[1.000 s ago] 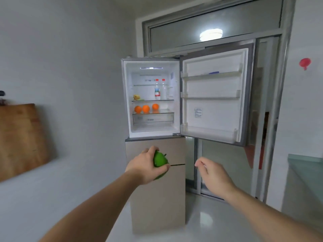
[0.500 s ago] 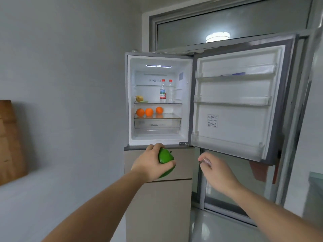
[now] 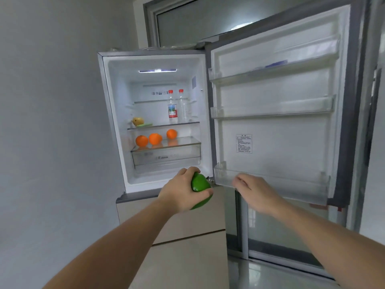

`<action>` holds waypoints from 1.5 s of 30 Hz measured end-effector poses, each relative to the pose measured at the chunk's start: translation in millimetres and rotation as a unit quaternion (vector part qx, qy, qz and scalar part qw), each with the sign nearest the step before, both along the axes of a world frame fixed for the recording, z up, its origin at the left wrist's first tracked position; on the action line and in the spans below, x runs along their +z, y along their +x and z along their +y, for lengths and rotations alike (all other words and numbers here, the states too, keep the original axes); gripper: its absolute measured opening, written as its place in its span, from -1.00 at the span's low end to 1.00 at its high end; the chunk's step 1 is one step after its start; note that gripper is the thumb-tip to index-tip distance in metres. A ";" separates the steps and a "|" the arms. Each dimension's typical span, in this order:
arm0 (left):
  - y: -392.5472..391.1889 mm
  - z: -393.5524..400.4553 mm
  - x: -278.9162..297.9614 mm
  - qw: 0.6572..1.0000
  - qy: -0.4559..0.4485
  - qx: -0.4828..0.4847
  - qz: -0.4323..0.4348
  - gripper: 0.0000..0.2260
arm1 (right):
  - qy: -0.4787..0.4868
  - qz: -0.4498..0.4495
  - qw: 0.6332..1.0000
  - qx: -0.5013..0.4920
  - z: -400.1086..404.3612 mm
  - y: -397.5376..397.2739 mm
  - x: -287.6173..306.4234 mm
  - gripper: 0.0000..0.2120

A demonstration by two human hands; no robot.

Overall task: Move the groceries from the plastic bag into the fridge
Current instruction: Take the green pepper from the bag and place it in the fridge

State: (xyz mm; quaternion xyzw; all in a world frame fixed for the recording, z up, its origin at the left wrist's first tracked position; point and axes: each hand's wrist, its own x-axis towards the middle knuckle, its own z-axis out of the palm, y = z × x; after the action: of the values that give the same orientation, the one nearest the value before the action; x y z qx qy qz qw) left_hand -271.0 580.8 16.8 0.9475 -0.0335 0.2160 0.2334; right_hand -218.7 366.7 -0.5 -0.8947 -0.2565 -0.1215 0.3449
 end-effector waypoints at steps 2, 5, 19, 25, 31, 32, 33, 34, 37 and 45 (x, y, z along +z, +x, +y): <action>32.7 -7.8 4.0 1.000 0.002 0.000 0.000 -0.45 | 0.015 0.035 0.999 -0.006 -9.5 39.3 7.2 -0.66; 72.9 -16.7 7.0 1.000 0.000 -0.001 -0.003 -0.41 | 0.049 0.128 0.991 0.004 -17.9 87.7 17.0 -0.67; 249.5 21.6 -0.5 0.999 -0.006 -0.044 -0.012 -0.43 | -0.150 0.033 0.987 -0.037 44.4 264.8 17.8 -0.70; 314.3 58.0 -19.9 0.993 -0.052 -0.106 -0.011 -0.45 | -0.180 0.180 0.964 -0.082 81.0 301.7 11.3 -0.68; 347.4 78.6 -27.9 0.991 -0.043 -0.124 0.003 -0.44 | -0.320 0.223 0.920 -0.020 90.2 326.3 -3.1 -0.61; 350.0 80.3 -27.8 0.991 -0.044 -0.126 0.003 -0.44 | -0.302 0.232 0.925 -0.014 88.3 328.5 -4.3 -0.65; 351.8 81.5 -27.5 0.991 -0.046 -0.128 0.005 -0.45 | -0.287 0.246 0.926 -0.012 86.4 329.2 -5.1 -0.67; 352.7 82.5 -27.1 0.991 -0.047 -0.129 0.008 -0.45 | -0.284 0.260 0.923 -0.006 84.6 329.3 -5.9 -0.67; 350.4 82.9 -25.3 0.992 -0.041 -0.121 0.012 -0.46 | -0.305 0.234 0.923 0.003 80.7 328.8 -10.1 -0.65; 306.4 73.7 -6.4 0.998 -0.025 -0.053 -0.010 -0.35 | -0.234 0.050 0.970 -0.037 70.3 297.7 23.3 -0.79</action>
State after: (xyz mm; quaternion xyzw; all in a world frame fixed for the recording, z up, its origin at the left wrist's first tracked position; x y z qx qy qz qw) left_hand 35.4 654.6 10.4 0.9362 -0.0802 0.2132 0.2675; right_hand 79.0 437.0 22.8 -0.9644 -0.2271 -0.0255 0.1334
